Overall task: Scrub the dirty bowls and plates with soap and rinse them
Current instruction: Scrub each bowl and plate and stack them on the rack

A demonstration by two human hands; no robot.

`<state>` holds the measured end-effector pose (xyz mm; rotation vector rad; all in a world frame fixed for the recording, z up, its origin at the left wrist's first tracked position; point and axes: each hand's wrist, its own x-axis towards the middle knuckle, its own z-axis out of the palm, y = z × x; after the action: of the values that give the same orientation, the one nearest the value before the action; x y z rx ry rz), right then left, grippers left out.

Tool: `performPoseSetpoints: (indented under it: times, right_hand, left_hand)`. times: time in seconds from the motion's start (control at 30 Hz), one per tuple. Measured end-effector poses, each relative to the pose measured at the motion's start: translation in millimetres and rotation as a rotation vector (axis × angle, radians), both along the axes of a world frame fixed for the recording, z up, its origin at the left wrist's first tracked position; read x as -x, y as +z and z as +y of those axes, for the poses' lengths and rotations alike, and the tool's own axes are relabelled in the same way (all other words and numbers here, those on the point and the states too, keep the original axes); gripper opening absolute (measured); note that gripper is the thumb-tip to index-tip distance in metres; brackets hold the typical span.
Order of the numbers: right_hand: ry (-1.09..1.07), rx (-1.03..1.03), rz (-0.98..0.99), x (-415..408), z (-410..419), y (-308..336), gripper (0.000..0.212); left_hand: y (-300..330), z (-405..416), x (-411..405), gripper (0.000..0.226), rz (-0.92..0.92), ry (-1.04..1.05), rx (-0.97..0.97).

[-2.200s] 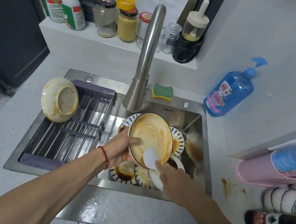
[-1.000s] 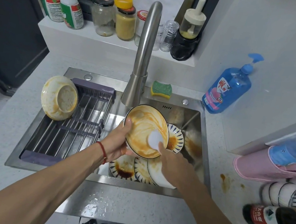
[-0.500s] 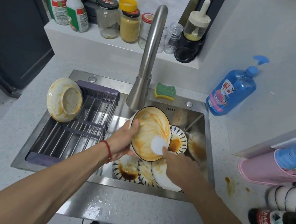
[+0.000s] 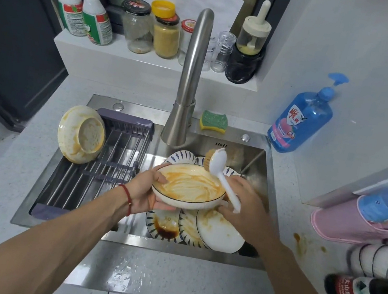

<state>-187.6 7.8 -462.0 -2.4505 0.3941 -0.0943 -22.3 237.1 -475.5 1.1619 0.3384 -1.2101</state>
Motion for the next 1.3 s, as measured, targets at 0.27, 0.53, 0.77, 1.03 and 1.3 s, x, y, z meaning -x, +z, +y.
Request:
performPoseSetpoints:
  times: [0.27, 0.53, 0.77, 1.03, 1.3]
  right_hand:
    - [-0.284, -0.183, -0.056, 1.6, 3.5, 8.0, 0.042]
    - [-0.456, -0.408, 0.001, 8.1, -15.3, -10.5, 0.045]
    - [-0.473, -0.22, 0.164, 2.7, -27.4, -1.8, 0.041]
    - [0.016, 0.117, 0.162, -1.1, 11.2, 43.4, 0.056]
    - [0.013, 0.159, 0.315, -7.8, 9.4, 52.8, 0.058]
  left_hand:
    - [-0.2, -16.5, 12.2, 0.058, 0.037, -0.138, -0.025]
    - [4.9, -57.4, 33.6, 0.061, -0.717, -0.085, -0.162]
    - [14.4, -81.2, 25.3, 0.041, -1.058, -0.186, -0.45]
    - [14.0, -86.3, 25.1, 0.038, -1.349, -0.405, -0.733]
    - [11.9, -73.2, 33.7, 0.033, -1.342, -0.45, -0.769]
